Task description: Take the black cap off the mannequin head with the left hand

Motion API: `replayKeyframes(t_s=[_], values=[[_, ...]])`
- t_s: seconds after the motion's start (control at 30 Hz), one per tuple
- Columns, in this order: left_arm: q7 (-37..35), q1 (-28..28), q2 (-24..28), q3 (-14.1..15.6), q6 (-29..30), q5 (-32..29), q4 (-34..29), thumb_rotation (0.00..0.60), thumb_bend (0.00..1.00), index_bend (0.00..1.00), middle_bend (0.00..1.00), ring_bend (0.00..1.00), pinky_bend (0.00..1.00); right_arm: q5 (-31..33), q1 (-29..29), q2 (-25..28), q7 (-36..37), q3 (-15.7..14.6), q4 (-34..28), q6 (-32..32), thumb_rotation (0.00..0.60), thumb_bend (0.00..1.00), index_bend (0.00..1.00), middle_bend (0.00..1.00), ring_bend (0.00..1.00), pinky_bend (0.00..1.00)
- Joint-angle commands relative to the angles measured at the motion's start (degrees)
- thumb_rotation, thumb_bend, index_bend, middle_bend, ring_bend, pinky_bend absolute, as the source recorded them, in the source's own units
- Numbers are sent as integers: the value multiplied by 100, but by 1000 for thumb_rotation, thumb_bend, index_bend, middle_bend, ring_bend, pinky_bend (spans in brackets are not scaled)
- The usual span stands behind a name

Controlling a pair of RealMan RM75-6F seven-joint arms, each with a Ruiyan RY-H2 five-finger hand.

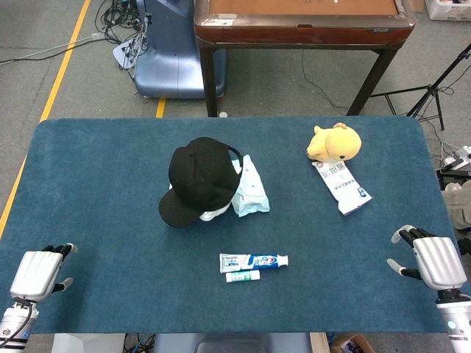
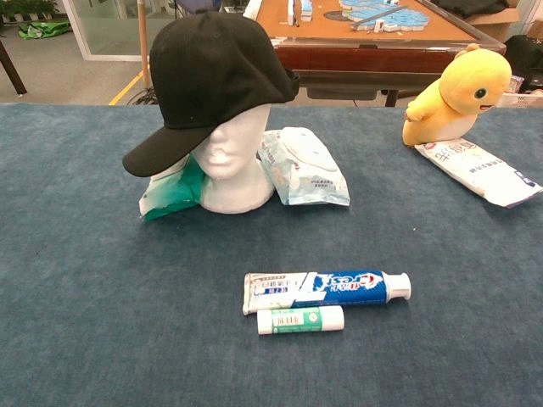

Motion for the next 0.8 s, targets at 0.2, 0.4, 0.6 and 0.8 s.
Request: replayKeyframes(t_s=[0.2,0.4,0.6,0.8], values=[[-22,-14,-137,0,-108,101,157,600,0,372,506,485,689,-86,-18,28,-8,-25,-66,48,600,155,485,430,462,650],[-645,-83,-387,37,104,786,577,600,0,391,476,484,689,-107,-50,36,-19,-39,-89,95,600,155,485,430,462,650],[-923,-260,-709,13,127,1239,1013,600,0,472,585,518,689,-116,-99,98,107,-10,-100,213,600,155,485,430,462,650],[-1190,-691,-812,-91,-337,1401,1036,600,0,652,865,684,730,-159,-136,165,280,-7,-89,297,600,155,485,430,462,650]])
